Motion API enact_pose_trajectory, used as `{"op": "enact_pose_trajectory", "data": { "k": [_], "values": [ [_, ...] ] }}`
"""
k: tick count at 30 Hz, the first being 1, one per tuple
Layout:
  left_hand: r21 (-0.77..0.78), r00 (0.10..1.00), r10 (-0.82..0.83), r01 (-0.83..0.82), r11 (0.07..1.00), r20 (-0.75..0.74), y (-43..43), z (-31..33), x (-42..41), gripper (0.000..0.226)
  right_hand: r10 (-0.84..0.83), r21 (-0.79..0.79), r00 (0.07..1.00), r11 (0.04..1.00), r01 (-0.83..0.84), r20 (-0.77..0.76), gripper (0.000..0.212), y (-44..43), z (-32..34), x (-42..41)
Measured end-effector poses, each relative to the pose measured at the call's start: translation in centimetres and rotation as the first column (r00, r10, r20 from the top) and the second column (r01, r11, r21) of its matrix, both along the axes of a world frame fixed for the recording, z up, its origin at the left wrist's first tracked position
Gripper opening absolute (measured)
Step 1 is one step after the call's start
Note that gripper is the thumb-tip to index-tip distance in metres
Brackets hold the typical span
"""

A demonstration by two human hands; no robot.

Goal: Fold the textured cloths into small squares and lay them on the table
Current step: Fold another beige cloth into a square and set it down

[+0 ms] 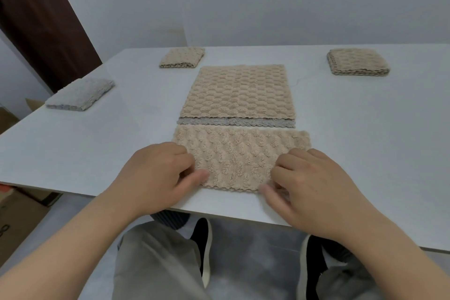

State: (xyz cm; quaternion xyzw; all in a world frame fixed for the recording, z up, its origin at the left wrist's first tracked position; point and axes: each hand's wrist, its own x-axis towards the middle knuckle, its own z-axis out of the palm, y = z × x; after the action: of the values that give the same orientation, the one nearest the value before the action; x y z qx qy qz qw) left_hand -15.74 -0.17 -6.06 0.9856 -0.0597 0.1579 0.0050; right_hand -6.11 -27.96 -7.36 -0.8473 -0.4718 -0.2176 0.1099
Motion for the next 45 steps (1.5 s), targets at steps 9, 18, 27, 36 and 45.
{"op": "enact_pose_trajectory", "data": {
  "k": [9,18,27,36,45],
  "values": [
    [-0.313,0.989,0.135,-0.109,0.944,0.063,-5.4,-0.7,7.2,0.041,-0.314,0.042,0.922,0.943,0.331,-0.227,0.033,8.1,0.8,1.1],
    [-0.191,0.970,0.119,-0.160,0.968,-0.210,-5.9,-3.4,8.0,0.053,-0.317,-0.220,0.861,0.944,0.246,-0.398,0.058,9.2,-1.5,1.6],
    [-0.126,0.931,0.179,-0.229,0.965,-0.318,-4.3,-3.3,7.3,0.062,-0.410,-0.226,0.801,0.912,0.343,-0.436,0.063,7.6,-2.0,2.1],
    [-0.122,0.852,0.348,-0.423,0.898,-0.393,-0.8,-2.9,6.2,0.072,-0.564,-0.302,0.670,0.825,0.477,-0.482,0.071,3.8,-1.5,2.4],
    [-0.036,0.835,0.450,-0.484,0.874,-0.316,-1.2,-2.1,6.0,0.067,-0.590,-0.307,0.669,0.807,0.505,-0.452,0.067,5.0,-0.3,2.4]
  ]
}}
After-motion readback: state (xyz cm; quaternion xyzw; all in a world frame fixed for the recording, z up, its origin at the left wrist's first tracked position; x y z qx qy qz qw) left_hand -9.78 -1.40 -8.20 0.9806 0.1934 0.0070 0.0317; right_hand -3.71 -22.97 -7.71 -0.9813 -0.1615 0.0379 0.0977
